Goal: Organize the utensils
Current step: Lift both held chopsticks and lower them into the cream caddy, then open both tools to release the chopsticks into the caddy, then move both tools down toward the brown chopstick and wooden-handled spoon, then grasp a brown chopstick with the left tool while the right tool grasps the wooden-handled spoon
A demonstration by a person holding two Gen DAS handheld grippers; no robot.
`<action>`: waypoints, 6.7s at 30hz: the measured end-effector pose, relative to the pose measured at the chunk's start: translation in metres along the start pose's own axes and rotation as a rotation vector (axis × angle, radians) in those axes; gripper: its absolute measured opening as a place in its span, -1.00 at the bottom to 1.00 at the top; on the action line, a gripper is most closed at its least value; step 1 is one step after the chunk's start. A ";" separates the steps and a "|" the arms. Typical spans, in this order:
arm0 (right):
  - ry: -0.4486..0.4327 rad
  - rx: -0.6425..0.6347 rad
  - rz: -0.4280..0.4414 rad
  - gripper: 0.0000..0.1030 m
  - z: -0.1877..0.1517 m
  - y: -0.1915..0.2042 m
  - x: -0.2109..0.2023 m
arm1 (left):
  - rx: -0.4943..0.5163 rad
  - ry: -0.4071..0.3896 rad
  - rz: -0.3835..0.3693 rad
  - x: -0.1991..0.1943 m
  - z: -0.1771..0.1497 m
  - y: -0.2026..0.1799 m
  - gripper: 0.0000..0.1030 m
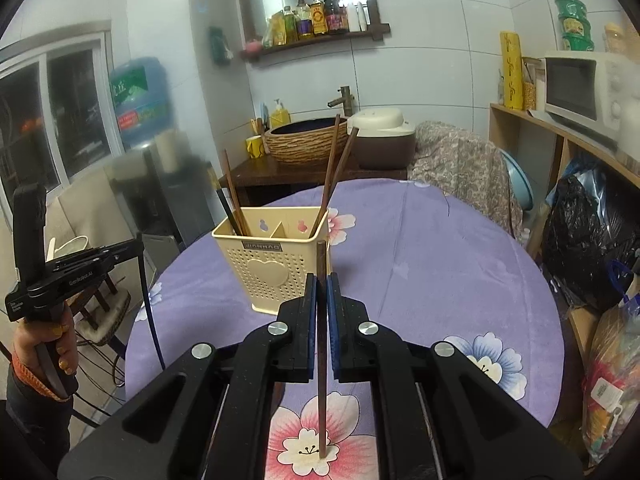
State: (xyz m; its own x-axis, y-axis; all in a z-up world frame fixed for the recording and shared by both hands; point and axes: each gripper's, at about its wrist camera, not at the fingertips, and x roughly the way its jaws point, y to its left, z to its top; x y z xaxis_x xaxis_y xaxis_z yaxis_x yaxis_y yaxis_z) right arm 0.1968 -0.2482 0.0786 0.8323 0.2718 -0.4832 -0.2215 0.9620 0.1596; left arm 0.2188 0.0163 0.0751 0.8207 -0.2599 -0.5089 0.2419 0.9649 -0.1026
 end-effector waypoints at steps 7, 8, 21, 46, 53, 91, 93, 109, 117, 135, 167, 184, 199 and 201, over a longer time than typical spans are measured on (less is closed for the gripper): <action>-0.008 -0.002 0.018 -0.88 0.005 0.002 -0.004 | -0.007 0.001 -0.013 -0.003 0.002 0.005 -0.83; -0.010 -0.004 0.019 -0.88 0.006 0.002 -0.005 | -0.007 -0.002 -0.014 -0.004 0.002 0.005 -0.83; -0.056 -0.034 0.032 -0.88 0.053 0.010 -0.010 | 0.014 -0.039 -0.032 -0.018 0.040 0.007 -0.83; -0.099 0.002 -0.021 -0.88 0.145 0.029 0.060 | -0.034 -0.083 0.002 0.040 0.127 -0.026 -0.83; -0.028 0.033 -0.023 -0.88 0.109 0.016 0.091 | -0.002 -0.004 0.037 0.070 0.090 -0.019 -0.83; 0.005 -0.082 -0.151 0.84 -0.050 0.032 0.030 | 0.015 0.054 0.149 0.018 -0.075 0.011 0.89; 0.032 -0.085 -0.170 0.85 -0.067 0.031 0.032 | 0.007 0.076 0.158 0.020 -0.088 0.013 0.89; 0.214 0.027 -0.246 0.85 -0.159 0.005 0.047 | 0.000 0.205 0.161 0.018 -0.150 0.014 0.78; 0.258 0.005 -0.182 0.84 -0.161 0.024 0.058 | -0.028 0.216 0.146 0.020 -0.150 0.014 0.48; 0.384 -0.063 -0.139 -0.31 -0.164 0.070 0.106 | -0.020 0.222 0.133 0.017 -0.151 0.009 0.47; 0.344 0.021 -0.242 -0.01 -0.173 -0.013 0.071 | 0.167 0.346 0.010 0.076 -0.150 -0.056 -0.69; 0.376 0.016 -0.228 0.00 -0.162 -0.012 0.087 | 0.085 0.389 0.019 0.114 -0.119 -0.019 -0.02; 0.400 -0.003 -0.194 -0.62 -0.143 0.002 0.118 | 0.168 0.397 0.060 0.146 -0.099 -0.043 -0.78; 0.407 -0.029 -0.177 -0.66 -0.141 0.009 0.123 | 0.174 0.399 0.043 0.146 -0.099 -0.046 -0.79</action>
State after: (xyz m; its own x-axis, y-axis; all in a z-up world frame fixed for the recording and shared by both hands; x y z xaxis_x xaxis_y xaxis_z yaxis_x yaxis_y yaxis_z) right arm 0.2253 -0.2021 -0.1007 0.5919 0.0855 -0.8015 -0.1125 0.9934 0.0229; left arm 0.2764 -0.0625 -0.0791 0.5756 -0.1508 -0.8037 0.3232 0.9448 0.0542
